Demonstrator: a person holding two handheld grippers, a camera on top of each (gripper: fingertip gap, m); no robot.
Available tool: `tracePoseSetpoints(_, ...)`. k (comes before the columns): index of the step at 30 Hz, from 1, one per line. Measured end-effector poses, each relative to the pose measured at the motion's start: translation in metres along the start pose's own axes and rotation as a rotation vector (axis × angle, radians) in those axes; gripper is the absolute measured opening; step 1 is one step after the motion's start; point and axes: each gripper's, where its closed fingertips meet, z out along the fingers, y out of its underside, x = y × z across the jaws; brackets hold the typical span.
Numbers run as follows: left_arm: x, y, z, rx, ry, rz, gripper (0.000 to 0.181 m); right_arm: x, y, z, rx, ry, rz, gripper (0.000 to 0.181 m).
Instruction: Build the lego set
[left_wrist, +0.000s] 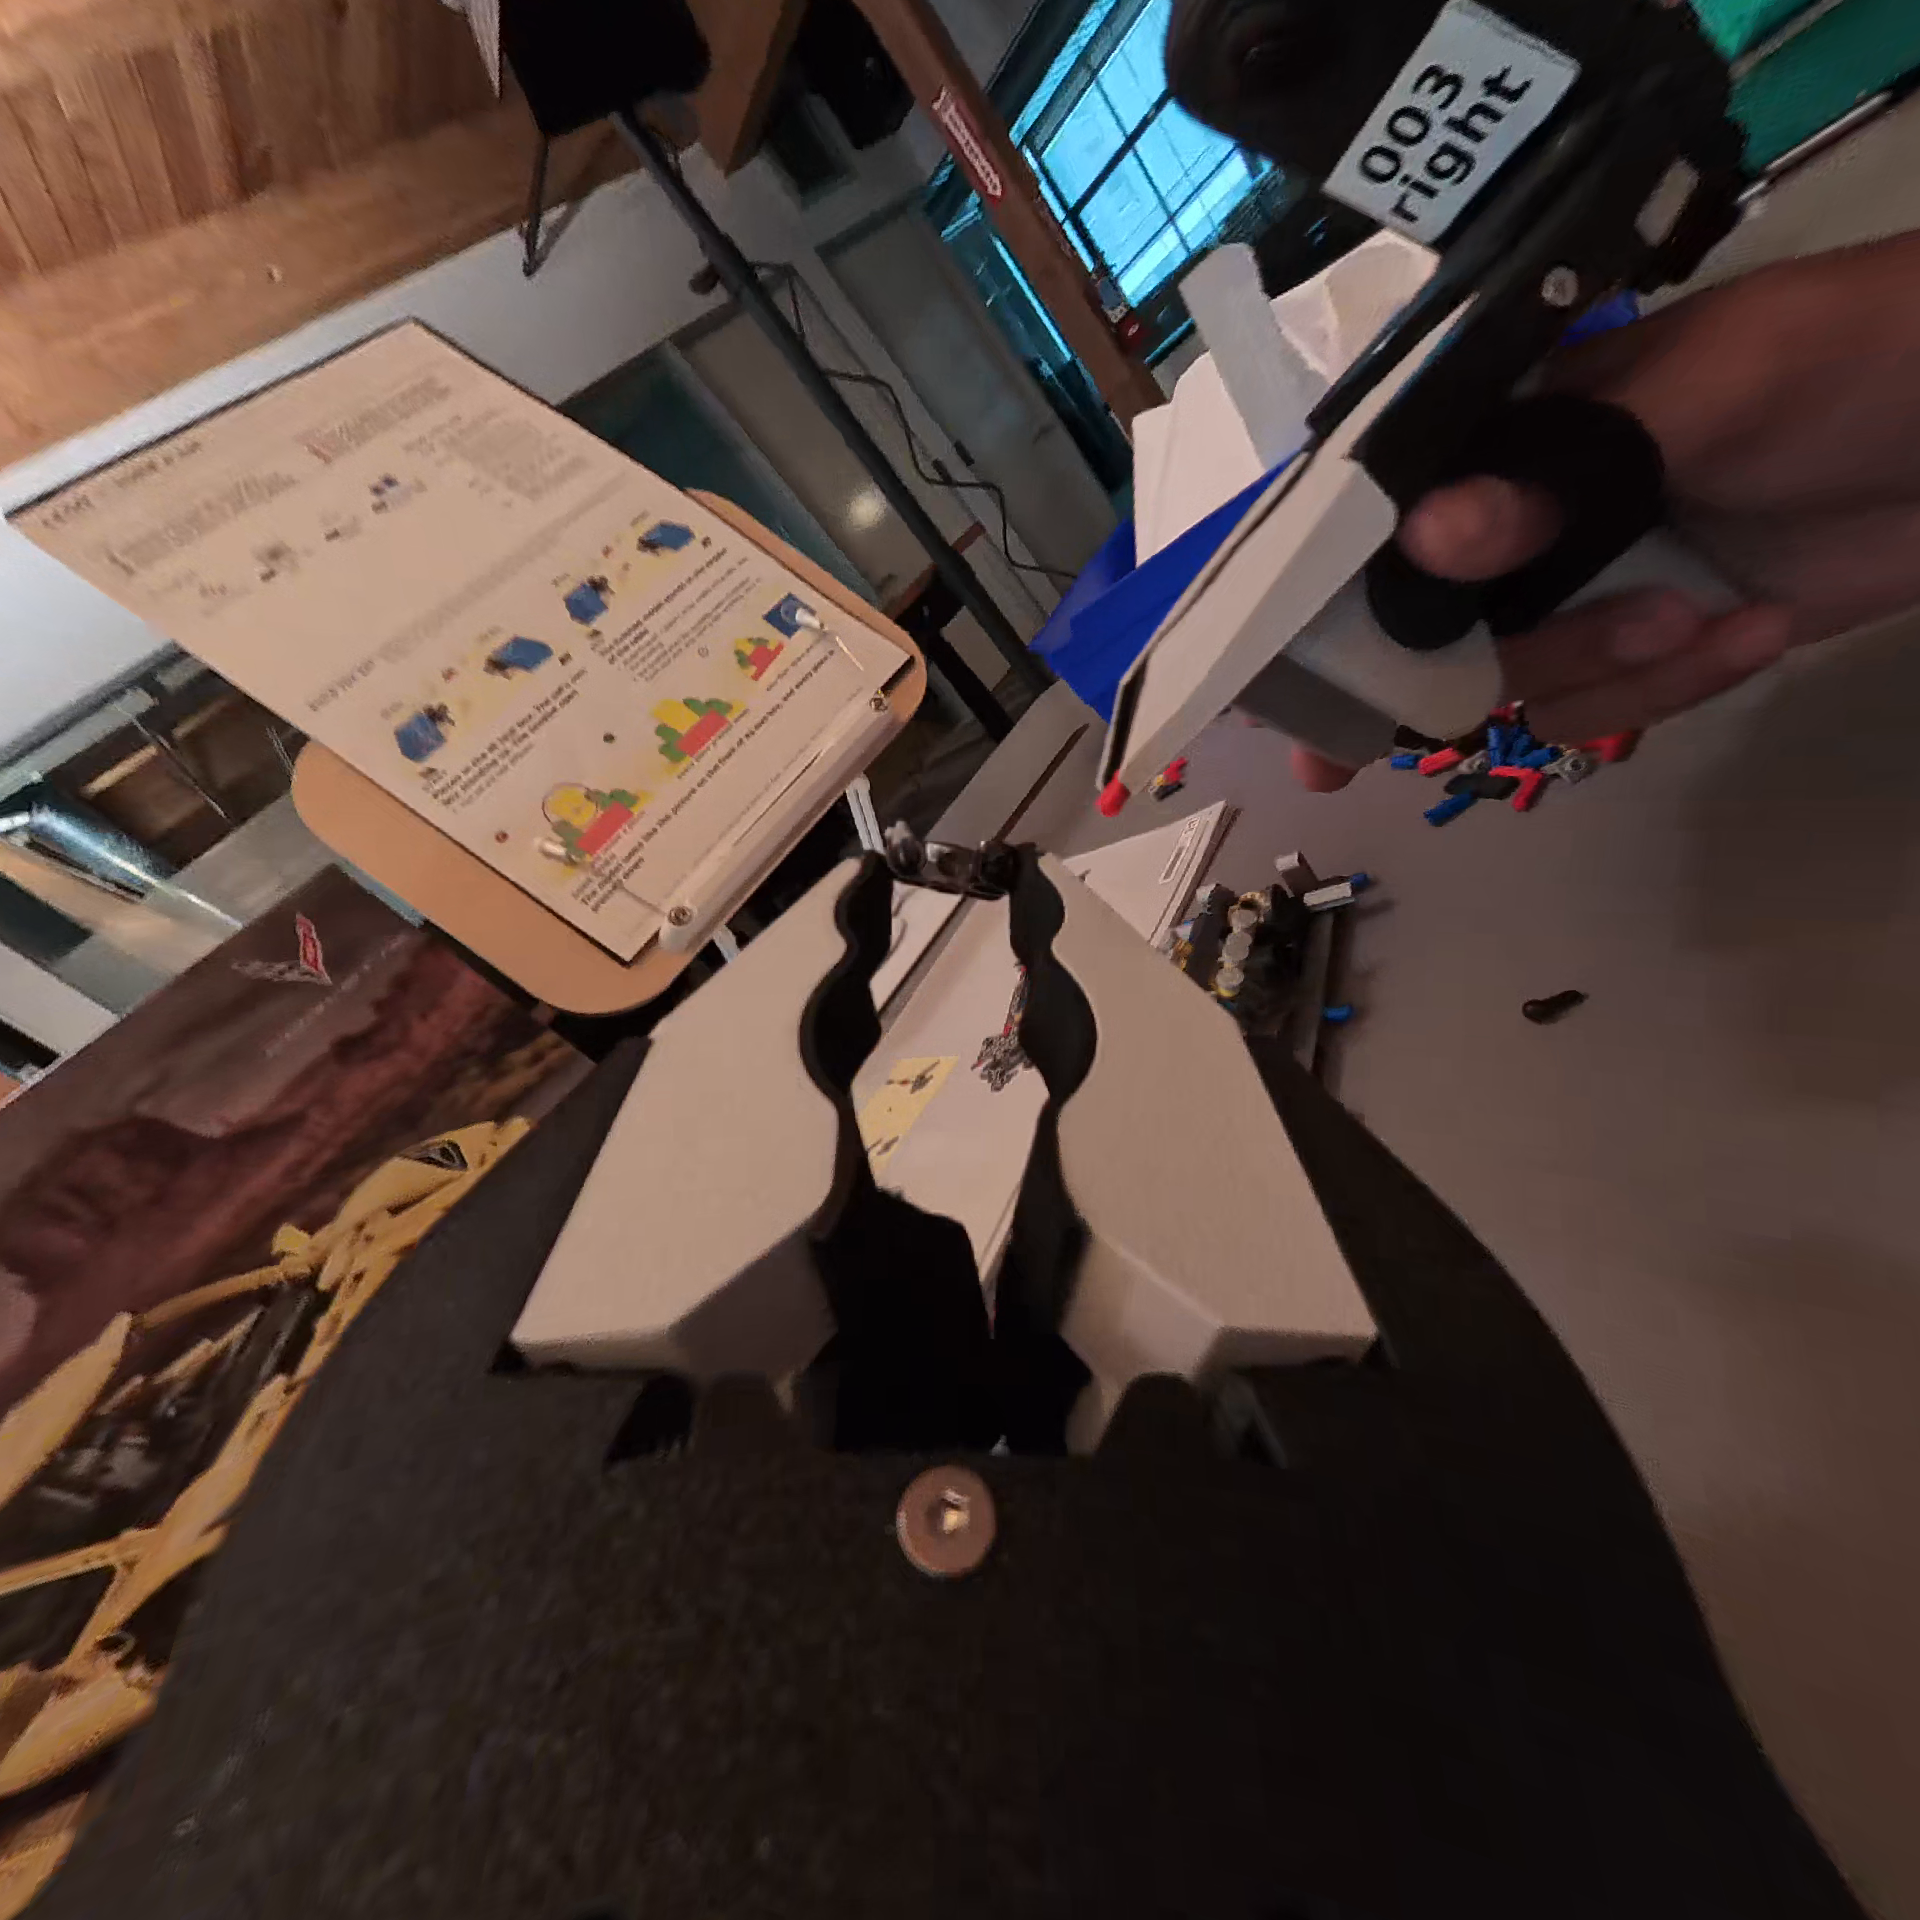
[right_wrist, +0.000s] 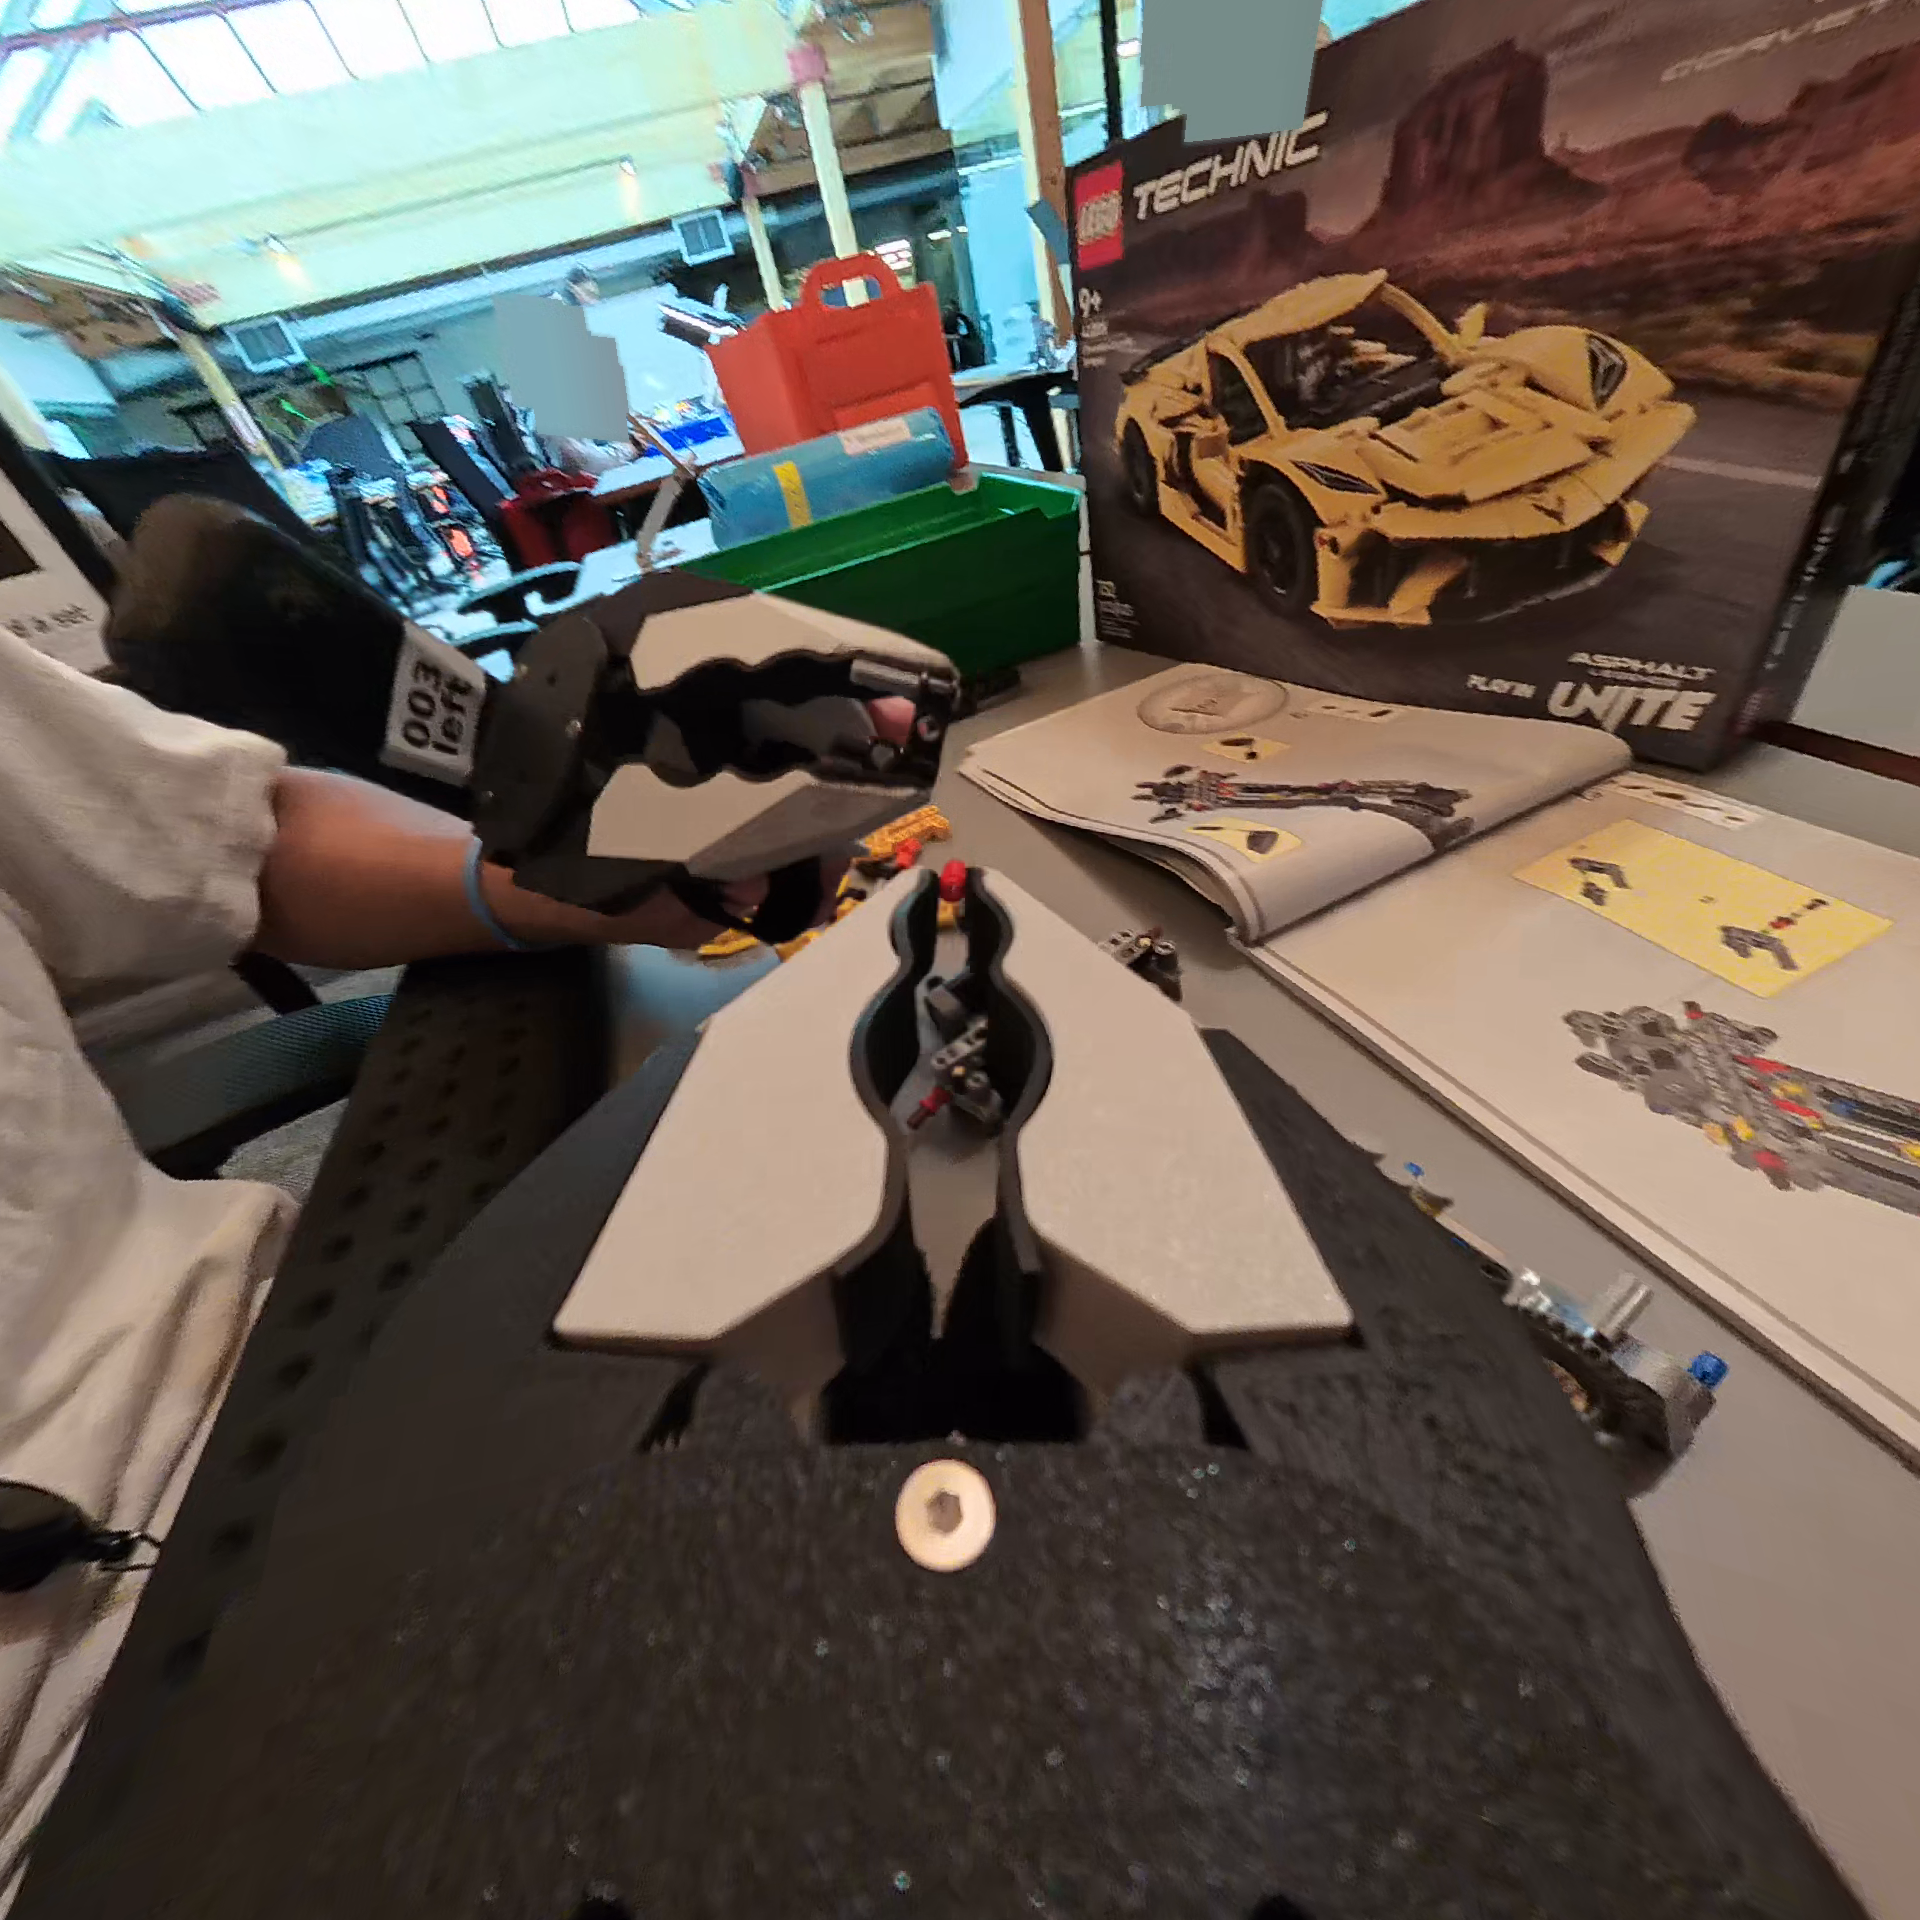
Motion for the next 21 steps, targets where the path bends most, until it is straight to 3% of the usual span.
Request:
tracePoseSetpoints(6, 0.015, -0.002, 0.000, 0.000, 0.022, 0.132, 0.021, -0.009, -0.006, -0.003, 0.029, -0.056, 0.001, 0.004)
tracePoseSetpoints(21, 0.037, 0.007, 0.001, -0.018, 0.086, 0.331, 0.021, -0.008, 0.020, 0.006, -0.122, -0.015, -0.079, 0.004)
